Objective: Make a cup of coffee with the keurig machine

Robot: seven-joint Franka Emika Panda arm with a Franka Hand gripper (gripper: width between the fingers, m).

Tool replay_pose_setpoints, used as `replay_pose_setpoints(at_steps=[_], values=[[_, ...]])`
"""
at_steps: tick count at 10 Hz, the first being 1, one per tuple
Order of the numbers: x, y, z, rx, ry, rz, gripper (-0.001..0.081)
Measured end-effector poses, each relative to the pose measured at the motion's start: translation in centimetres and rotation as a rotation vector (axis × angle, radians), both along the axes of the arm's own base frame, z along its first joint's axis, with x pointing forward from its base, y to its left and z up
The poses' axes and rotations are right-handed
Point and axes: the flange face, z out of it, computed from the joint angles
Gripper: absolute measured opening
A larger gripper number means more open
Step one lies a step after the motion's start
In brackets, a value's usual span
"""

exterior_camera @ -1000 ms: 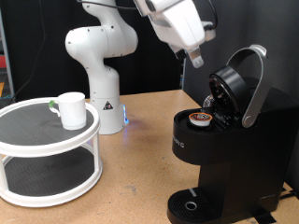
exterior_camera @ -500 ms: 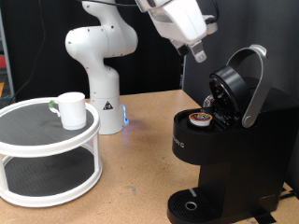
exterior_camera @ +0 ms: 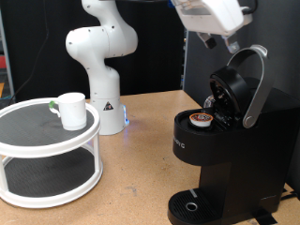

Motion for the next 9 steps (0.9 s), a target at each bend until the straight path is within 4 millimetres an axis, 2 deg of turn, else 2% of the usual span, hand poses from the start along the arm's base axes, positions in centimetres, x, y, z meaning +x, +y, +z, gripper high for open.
replay_pose_setpoints(at_steps=[4,6,7,8,9], values=[[-0.6,5.0,0.5,-0.016,-0.010,-0.010,0.0808],[-1.0,6.9,0.7,-0.017,-0.015,-0.008,0.0808],[-1.2,7.7,0.8,-0.019,-0.017,-0.009,0.0770],[-1.3,8.4,0.8,-0.020,-0.018,-0.010,0.0615],[-1.5,9.0,0.8,-0.021,-0.018,-0.012,0.0615]])
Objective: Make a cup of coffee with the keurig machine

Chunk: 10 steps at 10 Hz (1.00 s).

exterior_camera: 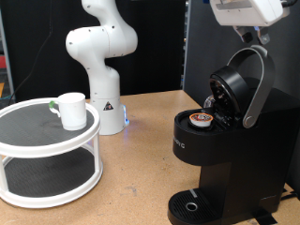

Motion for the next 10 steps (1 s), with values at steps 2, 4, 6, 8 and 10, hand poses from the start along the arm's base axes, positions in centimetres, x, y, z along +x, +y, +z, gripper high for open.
replay_pose_setpoints(at_steps=[2,4,6,8,10], values=[[-0.1,0.9,0.1,0.001,-0.009,-0.005,0.0322],[-0.1,1.4,0.1,0.002,-0.014,-0.009,0.0120],[0.1,1.7,-0.1,-0.001,-0.007,-0.014,0.0027],[0.6,2.0,-0.8,-0.021,-0.003,-0.020,0.0006],[1.2,2.1,-1.2,-0.026,0.001,-0.020,0.0007]])
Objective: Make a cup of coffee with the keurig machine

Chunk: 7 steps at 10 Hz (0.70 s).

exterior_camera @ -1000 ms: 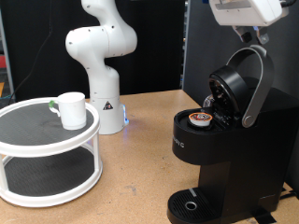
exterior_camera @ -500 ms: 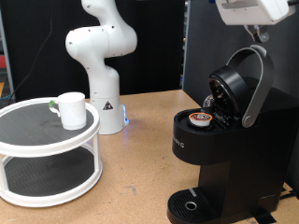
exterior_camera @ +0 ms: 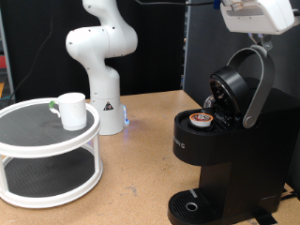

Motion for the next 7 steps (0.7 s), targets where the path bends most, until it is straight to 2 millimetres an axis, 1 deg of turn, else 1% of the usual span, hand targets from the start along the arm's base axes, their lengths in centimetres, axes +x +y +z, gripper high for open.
replay_pose_setpoints(at_steps=[3,5,7], values=[[0.1,-0.7,0.2,-0.006,-0.001,0.030,0.0007],[0.0,-2.5,0.7,-0.024,-0.009,0.078,0.0007],[-0.1,-5.1,1.1,-0.079,-0.022,0.101,0.0007]])
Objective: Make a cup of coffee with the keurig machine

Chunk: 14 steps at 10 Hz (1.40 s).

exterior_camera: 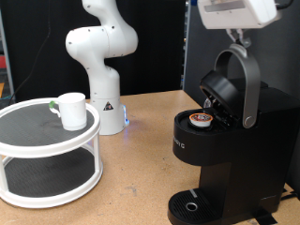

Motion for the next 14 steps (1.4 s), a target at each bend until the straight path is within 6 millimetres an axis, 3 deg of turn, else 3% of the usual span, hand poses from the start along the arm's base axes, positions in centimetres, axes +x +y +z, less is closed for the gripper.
replay_pose_setpoints(at_steps=[4,8,14], values=[[0.1,-5.2,-1.2,-0.119,0.008,-0.020,0.0007],[0.1,-8.1,-4.0,-0.227,0.009,-0.026,0.0007],[0.3,-11.4,-12.6,-0.341,-0.006,-0.022,0.0007]])
